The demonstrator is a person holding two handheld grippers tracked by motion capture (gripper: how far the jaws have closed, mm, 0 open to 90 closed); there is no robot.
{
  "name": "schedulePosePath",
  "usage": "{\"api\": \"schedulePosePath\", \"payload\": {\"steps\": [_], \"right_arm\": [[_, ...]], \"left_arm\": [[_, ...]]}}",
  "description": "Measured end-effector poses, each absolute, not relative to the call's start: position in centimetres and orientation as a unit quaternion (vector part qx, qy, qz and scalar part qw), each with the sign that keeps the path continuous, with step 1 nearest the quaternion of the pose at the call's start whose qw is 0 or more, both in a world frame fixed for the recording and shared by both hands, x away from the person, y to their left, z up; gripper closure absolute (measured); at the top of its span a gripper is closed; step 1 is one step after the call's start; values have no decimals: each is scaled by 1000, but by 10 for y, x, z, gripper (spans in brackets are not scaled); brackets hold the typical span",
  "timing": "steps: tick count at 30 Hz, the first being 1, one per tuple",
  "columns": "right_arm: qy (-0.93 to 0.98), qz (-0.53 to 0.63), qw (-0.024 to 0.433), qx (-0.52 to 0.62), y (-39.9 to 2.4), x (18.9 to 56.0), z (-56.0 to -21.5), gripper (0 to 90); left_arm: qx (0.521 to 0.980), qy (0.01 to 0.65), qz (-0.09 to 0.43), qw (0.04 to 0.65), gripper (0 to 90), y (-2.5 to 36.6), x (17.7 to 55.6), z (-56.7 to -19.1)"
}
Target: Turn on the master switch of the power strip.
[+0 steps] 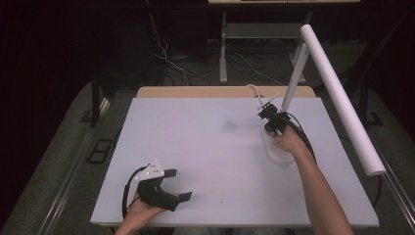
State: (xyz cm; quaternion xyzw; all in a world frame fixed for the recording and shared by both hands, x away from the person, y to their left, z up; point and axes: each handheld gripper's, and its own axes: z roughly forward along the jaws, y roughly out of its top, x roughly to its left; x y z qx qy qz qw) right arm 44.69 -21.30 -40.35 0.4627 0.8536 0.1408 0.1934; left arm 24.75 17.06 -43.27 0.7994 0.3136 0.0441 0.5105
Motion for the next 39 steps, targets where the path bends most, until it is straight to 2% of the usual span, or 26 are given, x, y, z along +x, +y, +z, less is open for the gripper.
{"api": "schedulePosePath", "payload": {"steps": [21,39], "right_arm": [[852,145,203,459,-211,447,-399,895],[851,216,208,432,-206,429,-370,892]], "left_arm": [[796,321,43,512,0,173,250,-433],[796,319,43,513,0,172,250,-433]]}}
